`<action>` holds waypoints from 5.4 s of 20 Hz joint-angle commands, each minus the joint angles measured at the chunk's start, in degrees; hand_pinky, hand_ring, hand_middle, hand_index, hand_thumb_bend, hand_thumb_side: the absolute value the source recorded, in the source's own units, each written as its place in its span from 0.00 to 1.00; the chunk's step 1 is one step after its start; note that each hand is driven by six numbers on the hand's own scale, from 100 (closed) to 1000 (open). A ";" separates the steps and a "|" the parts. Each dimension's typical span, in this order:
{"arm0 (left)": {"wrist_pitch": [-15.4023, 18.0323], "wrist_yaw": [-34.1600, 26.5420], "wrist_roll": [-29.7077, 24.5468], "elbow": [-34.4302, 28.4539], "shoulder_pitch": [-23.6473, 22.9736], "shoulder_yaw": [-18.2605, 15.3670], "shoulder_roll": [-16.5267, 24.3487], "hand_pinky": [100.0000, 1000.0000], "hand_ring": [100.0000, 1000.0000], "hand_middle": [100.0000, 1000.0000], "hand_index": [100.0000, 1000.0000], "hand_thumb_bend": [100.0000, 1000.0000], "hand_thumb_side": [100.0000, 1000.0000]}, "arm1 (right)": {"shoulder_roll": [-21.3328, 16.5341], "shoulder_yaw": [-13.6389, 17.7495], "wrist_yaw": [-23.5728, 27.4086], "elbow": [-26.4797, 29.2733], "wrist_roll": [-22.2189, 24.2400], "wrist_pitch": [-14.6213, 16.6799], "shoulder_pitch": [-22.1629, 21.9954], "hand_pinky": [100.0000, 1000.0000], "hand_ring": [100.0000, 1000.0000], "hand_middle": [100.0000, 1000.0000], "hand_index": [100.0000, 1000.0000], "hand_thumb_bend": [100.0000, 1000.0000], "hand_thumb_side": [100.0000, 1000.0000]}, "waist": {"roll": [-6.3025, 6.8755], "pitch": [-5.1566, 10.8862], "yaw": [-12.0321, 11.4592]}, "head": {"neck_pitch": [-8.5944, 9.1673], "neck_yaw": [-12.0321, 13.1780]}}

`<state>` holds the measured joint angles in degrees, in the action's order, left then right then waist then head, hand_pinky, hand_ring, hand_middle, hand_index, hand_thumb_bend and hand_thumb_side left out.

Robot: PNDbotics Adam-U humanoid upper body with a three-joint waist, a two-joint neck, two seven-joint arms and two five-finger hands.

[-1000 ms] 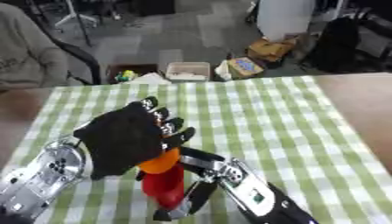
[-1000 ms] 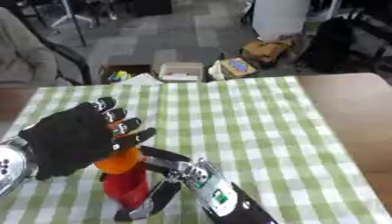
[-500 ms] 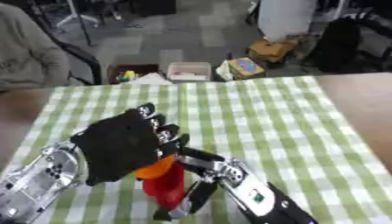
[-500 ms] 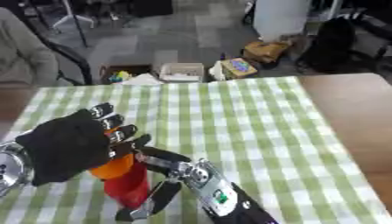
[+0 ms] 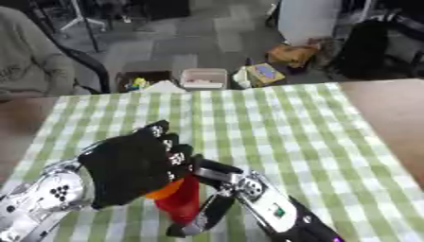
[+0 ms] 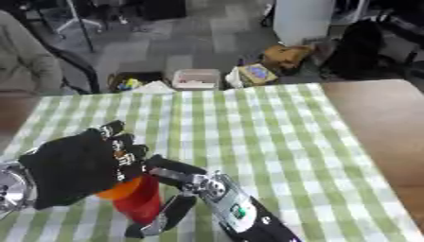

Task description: Pour the contents of one cup into another cup.

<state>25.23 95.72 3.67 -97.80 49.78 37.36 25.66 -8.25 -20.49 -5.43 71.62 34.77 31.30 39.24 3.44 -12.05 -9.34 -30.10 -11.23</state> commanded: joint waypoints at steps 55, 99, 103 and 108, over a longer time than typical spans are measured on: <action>7.97 8.41 1.54 -0.71 3.20 4.23 -2.74 0.27 0.28 0.34 0.77 0.78 0.00 | -0.50 0.10 0.24 0.80 2.09 2.19 0.87 0.29 0.23 0.16 0.72 0.00 0.00 | 2.63 2.08 0.07 | 1.49 -1.04; 10.05 0.01 -6.87 -3.65 2.08 3.79 -3.16 0.30 0.31 0.35 0.76 0.77 0.04 | -0.54 0.22 0.37 0.90 1.89 2.15 0.91 0.29 0.23 0.16 0.72 0.00 0.00 | 2.23 2.33 -0.59 | 2.20 -1.50; 9.64 -0.88 -6.85 -1.45 1.38 3.18 -2.97 0.26 0.28 0.31 0.73 0.74 0.03 | -0.59 0.22 0.42 0.92 1.86 2.16 0.91 0.29 0.23 0.16 0.72 0.00 0.00 | 2.07 2.35 -0.74 | 2.26 -1.57; 9.10 -2.61 -5.59 1.31 0.43 2.20 -2.78 0.16 0.20 0.20 0.58 0.67 0.00 | -0.66 0.28 0.43 0.97 1.77 2.17 0.97 0.29 0.23 0.16 0.72 0.00 0.00 | 1.84 2.29 -0.94 | 2.35 -1.64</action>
<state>34.42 93.55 -2.05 -99.17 50.60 39.89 21.59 -9.70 -20.81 -5.95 70.12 35.05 31.24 38.35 5.46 -10.82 -10.21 -28.54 -12.75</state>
